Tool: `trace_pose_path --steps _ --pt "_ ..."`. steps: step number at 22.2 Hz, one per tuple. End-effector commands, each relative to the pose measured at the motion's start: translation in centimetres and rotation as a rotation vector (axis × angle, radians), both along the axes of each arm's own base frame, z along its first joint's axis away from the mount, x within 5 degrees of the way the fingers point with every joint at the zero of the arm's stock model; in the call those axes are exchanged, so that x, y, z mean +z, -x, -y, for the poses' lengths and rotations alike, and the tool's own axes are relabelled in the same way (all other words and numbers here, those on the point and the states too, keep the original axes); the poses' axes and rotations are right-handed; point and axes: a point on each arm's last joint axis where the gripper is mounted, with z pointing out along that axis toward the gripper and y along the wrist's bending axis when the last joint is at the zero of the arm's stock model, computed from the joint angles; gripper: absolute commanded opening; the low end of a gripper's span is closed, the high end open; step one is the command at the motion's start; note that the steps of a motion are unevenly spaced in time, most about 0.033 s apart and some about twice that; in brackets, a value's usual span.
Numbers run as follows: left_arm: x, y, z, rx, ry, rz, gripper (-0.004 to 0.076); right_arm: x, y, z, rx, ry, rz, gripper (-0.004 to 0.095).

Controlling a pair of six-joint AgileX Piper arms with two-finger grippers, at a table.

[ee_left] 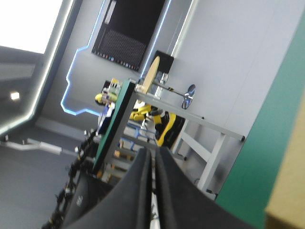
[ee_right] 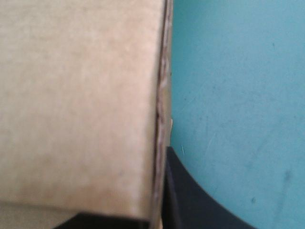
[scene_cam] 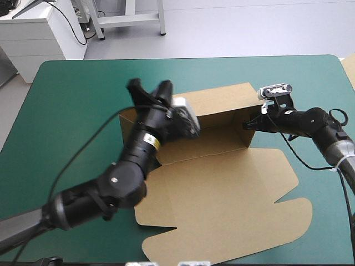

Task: Fold the box

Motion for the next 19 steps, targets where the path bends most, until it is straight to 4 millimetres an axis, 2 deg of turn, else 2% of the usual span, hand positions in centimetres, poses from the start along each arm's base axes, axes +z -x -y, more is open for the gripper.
trace_pose_path --steps 1,3,6,7,8,9,10,12,15,19 --pt "5.2 -0.7 -6.4 0.098 0.200 0.060 0.0008 1.8 1.5 -0.3 0.013 -0.015 -0.063 0.0003" --pt "6.1 -1.7 -9.7 0.189 0.286 0.037 0.0008 2.3 1.8 -0.2 0.026 0.016 -0.106 0.0003" --pt "6.1 -3.2 -13.9 0.340 0.380 -0.010 0.0008 3.3 2.1 -0.3 0.039 0.012 -0.157 0.0003" --pt "5.8 -3.7 -14.9 0.378 0.397 -0.036 0.0008 3.8 2.2 -0.4 0.050 0.002 -0.168 0.0003" --pt "5.3 -4.6 -17.3 0.464 0.431 -0.086 0.0008 4.8 2.3 -0.5 0.062 -0.012 -0.193 0.0003" --pt "4.9 -5.0 -18.1 0.492 0.455 -0.111 0.0008 5.3 2.4 -0.6 0.068 -0.018 -0.203 0.0003" --pt "4.4 -5.7 -20.0 0.544 0.505 -0.157 0.0008 6.1 2.7 -0.7 0.098 -0.003 -0.221 0.0003" --pt "3.5 -6.0 -22.3 0.620 0.620 -0.232 0.0008 6.2 3.1 -0.7 0.105 0.037 -0.266 0.0003" --pt "3.0 -6.0 -23.5 0.649 0.674 -0.285 0.0008 4.8 2.3 -2.0 0.114 0.099 -0.298 0.0003" --pt "2.6 -6.0 -23.2 0.635 0.700 -0.332 0.0008 1.4 -1.3 -4.6 0.109 0.066 -0.260 0.0003"
